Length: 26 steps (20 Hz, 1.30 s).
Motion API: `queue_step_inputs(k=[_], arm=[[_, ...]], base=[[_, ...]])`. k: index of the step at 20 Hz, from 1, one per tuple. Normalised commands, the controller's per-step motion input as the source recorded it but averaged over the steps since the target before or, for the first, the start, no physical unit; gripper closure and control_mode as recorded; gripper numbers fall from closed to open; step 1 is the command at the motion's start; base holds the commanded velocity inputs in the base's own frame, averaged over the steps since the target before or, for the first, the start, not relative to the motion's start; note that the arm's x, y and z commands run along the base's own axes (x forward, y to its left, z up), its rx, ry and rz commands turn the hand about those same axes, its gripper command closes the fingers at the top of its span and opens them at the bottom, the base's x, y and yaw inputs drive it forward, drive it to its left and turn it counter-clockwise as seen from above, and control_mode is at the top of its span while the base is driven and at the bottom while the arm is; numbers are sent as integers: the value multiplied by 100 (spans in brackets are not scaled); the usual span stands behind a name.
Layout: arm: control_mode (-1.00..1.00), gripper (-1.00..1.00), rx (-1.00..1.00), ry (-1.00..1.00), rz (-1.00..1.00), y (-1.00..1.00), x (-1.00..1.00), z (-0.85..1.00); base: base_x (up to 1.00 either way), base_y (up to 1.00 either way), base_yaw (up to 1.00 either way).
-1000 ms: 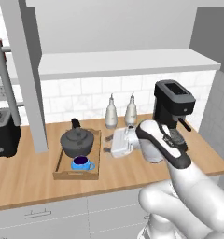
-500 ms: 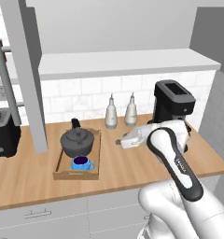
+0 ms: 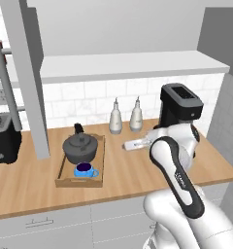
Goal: Pick the kettle from the counter and place it on the tray. Then pick the mug from the cabinet and place it on the tray. Then close the cabinet doors.
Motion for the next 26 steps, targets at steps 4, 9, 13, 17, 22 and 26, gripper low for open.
queue_step_inputs(k=[4, 9, 13, 17, 22, 26], arm=[[-100, -100, -1, 29, -27, -38, -10, 1], [-100, -100, -2, 31, -32, -45, -15, 3], [-100, -100, 0, 13, -28, -39, -1, 0], [-100, -100, 7, 1, -6, -23, -8, 0], [-100, -100, 7, 12, -39, -58, -3, 31], [-100, -100, 2, 27, -46, -66, 0, 53]], base=[[0, 0, 0], [0, 0, 0], [0, 0, 0], [0, 0, 0], [0, 0, 0], [0, 0, 0]])
